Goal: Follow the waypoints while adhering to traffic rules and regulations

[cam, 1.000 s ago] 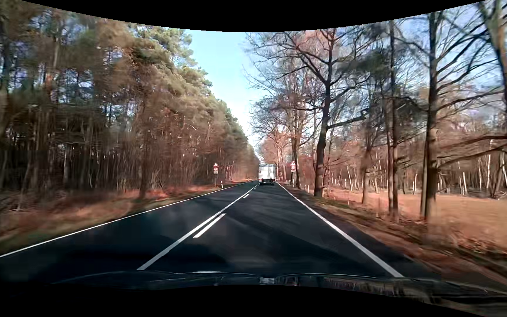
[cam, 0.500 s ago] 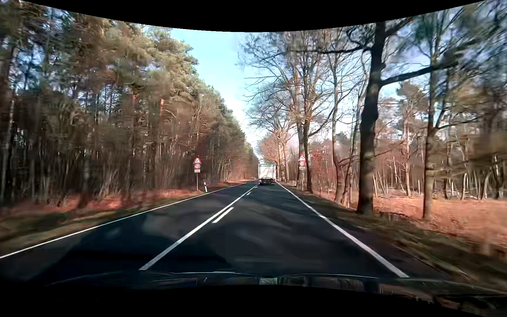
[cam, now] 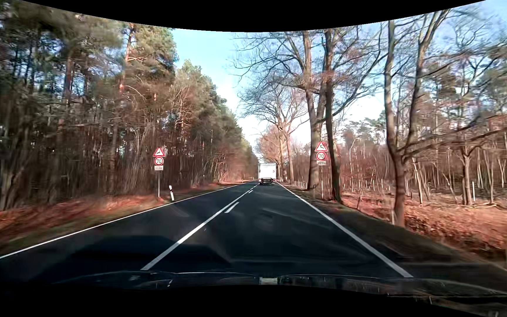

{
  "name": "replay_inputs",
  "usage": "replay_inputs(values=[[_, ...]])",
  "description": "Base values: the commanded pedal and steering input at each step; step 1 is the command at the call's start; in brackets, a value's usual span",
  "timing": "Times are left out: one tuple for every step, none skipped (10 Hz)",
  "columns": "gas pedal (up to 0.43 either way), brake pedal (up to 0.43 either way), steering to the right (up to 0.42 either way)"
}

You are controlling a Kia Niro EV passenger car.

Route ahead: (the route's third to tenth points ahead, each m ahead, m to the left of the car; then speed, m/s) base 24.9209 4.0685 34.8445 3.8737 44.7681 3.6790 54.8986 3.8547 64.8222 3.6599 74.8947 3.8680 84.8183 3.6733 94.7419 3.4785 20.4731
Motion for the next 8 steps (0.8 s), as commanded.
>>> replay_inputs(values=[[0.15,0.0,-0.001],[0.15,0.0,-0.001],[0.15,0.0,-0.001],[0.15,0.0,-0.001],[0.15,0.0,-0.001],[0.138,0.0,-0.001],[0.138,0.0,-0.001],[0.138,0.0,-0.001]])
